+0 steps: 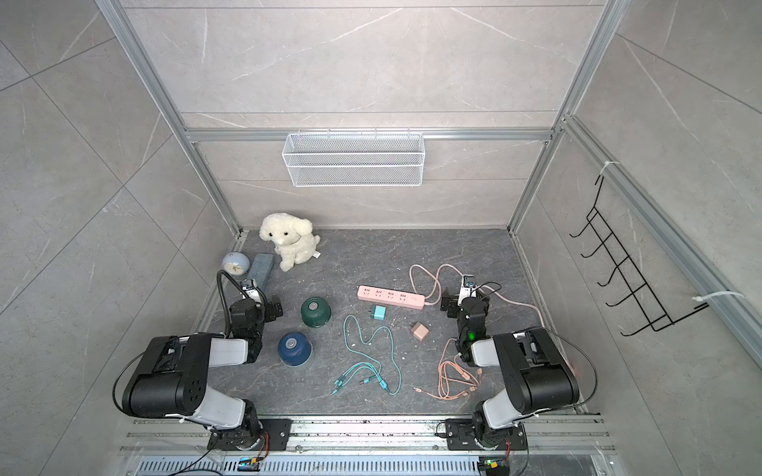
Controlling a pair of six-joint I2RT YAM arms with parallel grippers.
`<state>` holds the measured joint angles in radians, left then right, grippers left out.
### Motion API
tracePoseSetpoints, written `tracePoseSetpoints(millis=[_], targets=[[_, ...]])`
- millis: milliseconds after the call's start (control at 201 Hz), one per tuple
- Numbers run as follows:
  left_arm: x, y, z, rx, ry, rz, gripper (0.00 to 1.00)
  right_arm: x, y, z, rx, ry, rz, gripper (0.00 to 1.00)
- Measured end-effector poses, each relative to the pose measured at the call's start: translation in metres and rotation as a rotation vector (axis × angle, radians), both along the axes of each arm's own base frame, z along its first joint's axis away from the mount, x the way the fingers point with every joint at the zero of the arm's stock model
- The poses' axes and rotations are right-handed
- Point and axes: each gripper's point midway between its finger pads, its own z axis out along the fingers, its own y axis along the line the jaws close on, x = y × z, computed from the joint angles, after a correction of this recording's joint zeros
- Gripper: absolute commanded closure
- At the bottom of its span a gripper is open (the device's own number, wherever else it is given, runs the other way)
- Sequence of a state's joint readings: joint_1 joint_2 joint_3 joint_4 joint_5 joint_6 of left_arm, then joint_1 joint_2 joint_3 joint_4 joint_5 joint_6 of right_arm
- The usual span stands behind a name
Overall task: Charge the cordless meat grinders
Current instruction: Pick up the plug from the center of the board.
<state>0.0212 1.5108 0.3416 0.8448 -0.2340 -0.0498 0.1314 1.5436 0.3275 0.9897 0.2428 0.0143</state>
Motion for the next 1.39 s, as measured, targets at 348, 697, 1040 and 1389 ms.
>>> tracePoseSetpoints(millis=[348,697,1040,1389], targets=[[0.000,0.000,0.000,0.000,0.000,0.000,0.00,0.000,0.000,0.000,0.000,0.000,0.000,0.00],[0.000,-0.002,0.050,0.004,-0.016,0.010,0.07,0.017,0.003,0.037,-0.006,0.051,0.001,0.00],[0.016,-0.092,0.181,-0.086,-0.124,-0.206,0.06,0.031,0.045,0.115,0.205,0.091,0.156,0.01],[-0.013,-0.217,0.162,-0.288,0.076,-0.518,0.06,-0.021,0.149,0.082,0.240,0.277,0.530,0.06]])
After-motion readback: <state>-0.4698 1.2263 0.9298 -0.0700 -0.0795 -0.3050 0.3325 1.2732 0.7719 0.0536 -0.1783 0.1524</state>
